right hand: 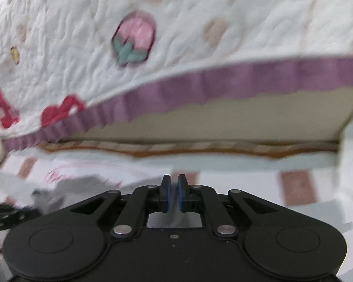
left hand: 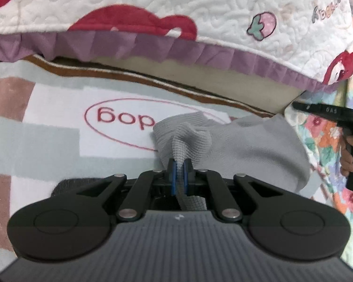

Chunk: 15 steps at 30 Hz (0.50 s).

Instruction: Fold clothes

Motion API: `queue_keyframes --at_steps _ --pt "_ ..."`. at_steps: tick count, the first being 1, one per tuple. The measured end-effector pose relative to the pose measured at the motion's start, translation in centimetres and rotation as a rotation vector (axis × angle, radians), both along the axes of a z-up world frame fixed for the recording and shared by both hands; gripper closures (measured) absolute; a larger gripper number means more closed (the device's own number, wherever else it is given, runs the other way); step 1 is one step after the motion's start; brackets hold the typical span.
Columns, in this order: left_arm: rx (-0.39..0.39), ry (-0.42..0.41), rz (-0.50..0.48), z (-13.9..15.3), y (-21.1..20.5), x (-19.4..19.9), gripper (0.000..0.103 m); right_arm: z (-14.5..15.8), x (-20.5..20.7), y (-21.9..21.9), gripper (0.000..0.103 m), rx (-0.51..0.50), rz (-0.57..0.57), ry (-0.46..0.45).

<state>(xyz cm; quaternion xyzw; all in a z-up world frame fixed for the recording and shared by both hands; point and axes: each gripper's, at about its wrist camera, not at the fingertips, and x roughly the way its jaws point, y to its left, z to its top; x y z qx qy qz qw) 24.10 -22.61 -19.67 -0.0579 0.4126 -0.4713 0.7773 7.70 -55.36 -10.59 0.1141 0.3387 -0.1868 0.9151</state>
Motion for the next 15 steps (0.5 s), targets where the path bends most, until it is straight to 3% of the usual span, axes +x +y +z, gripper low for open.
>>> queue_keyframes --at_steps 2,4,5,8,11,15 --pt "0.006 -0.032 -0.008 0.5 -0.1 -0.3 0.098 1.5 -1.2 0.1 0.095 -0.104 -0.071 -0.073" --pt "0.013 -0.041 -0.006 0.4 -0.3 -0.4 0.098 2.8 -2.1 0.2 0.087 -0.14 -0.102 -0.076" --pt "0.012 -0.018 0.001 0.0 -0.2 -0.1 0.098 3.2 -2.8 0.5 0.086 -0.142 -0.104 -0.074" --pt "-0.003 0.042 0.019 -0.6 0.3 0.7 0.098 2.3 -6.1 2.5 0.066 -0.084 -0.104 -0.088" --pt "-0.006 0.041 0.035 -0.4 0.7 0.9 0.098 -0.3 -9.9 5.6 0.064 0.058 -0.198 -0.103" --pt "0.056 -0.081 0.071 0.2 1.0 0.6 0.103 -3.8 -14.1 5.9 0.063 0.429 -0.329 -0.199"
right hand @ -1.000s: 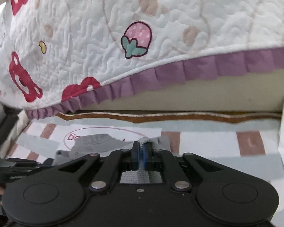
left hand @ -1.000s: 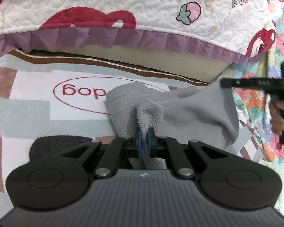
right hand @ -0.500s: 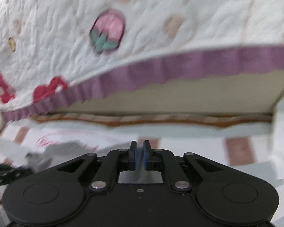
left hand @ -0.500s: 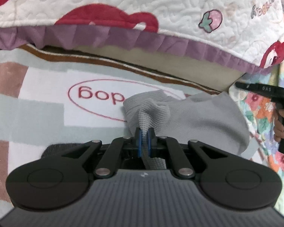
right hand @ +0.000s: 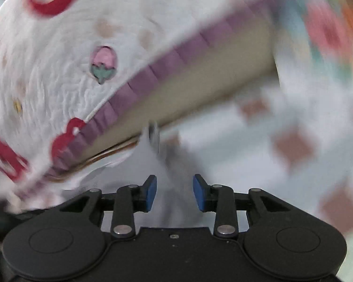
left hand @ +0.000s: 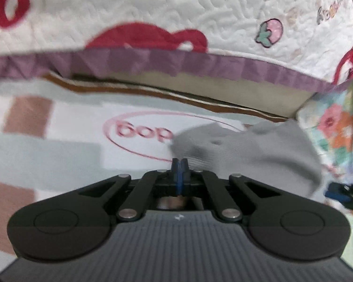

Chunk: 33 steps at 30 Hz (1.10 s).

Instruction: Fold clothes

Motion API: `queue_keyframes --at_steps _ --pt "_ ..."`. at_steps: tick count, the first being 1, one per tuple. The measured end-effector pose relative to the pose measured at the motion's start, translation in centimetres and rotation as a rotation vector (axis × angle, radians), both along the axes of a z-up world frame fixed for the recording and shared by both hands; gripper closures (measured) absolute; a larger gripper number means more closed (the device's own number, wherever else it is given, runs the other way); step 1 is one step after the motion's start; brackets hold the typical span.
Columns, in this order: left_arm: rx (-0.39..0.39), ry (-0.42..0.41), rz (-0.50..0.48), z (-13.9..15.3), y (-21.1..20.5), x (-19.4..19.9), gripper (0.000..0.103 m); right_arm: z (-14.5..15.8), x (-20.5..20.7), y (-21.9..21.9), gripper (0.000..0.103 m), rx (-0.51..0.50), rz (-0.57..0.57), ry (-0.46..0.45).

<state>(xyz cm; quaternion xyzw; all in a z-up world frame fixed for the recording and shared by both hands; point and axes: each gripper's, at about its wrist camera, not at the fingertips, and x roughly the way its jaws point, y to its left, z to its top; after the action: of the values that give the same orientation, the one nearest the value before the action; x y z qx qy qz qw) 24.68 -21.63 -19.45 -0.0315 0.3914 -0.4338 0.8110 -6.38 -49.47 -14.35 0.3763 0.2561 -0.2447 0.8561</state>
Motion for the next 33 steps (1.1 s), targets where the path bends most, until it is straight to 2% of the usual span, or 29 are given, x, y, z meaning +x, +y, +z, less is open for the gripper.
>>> queue_keyframes --at_steps 2,4,5,7,11,13,16,19,21,24,27,31,33 --pt "-0.018 0.061 0.008 -0.6 0.6 0.7 0.103 -1.5 -0.2 0.0 0.061 0.081 -0.023 -0.008" --pt "-0.014 0.088 0.014 -0.9 0.8 0.7 0.103 -2.7 0.0 0.0 0.061 0.138 -0.032 -0.02" --pt "-0.012 0.093 0.015 -1.0 0.9 0.7 0.103 -3.1 0.4 -0.1 0.061 0.157 -0.033 -0.033" --pt "-0.01 0.05 0.004 -0.1 0.9 0.1 0.103 -3.9 1.1 -0.3 0.056 0.193 -0.035 -0.058" --pt "-0.172 0.062 -0.068 1.6 1.1 -1.2 0.102 -4.1 2.8 -1.8 0.055 0.208 -0.101 -0.075" --pt "-0.197 0.069 -0.153 2.0 0.1 -2.2 0.101 -3.9 3.5 -2.5 0.054 0.197 -0.099 -0.065" --pt "-0.101 0.062 -0.289 1.1 -2.3 -4.7 0.1 -3.7 3.9 -2.8 0.054 0.194 -0.089 -0.046" --pt "0.046 0.084 -0.313 -0.6 -4.2 -6.3 0.101 -3.7 3.3 -3.2 0.053 0.237 -0.121 -0.059" --pt "0.078 0.089 -0.296 -1.2 -4.5 -6.6 0.101 -3.5 2.8 -3.9 0.053 0.23 -0.139 -0.069" --pt "0.103 0.04 -0.297 -0.7 -4.8 -7.4 0.101 -2.9 2.6 -5.6 0.053 0.182 -0.18 -0.042" --pt "0.103 -0.011 -0.288 0.0 -4.7 -7.9 0.1 -1.1 3.0 -5.7 0.053 0.1 -0.169 0.045" --pt "0.044 -0.049 -0.265 1.1 -4.1 -7.6 0.1 2.1 3.9 -1.4 0.053 -0.215 -0.029 0.083" --pt "-0.009 -0.053 -0.264 1.8 -3.9 -7.3 0.1 2.4 4.3 0.7 0.053 -0.298 0.058 0.09"
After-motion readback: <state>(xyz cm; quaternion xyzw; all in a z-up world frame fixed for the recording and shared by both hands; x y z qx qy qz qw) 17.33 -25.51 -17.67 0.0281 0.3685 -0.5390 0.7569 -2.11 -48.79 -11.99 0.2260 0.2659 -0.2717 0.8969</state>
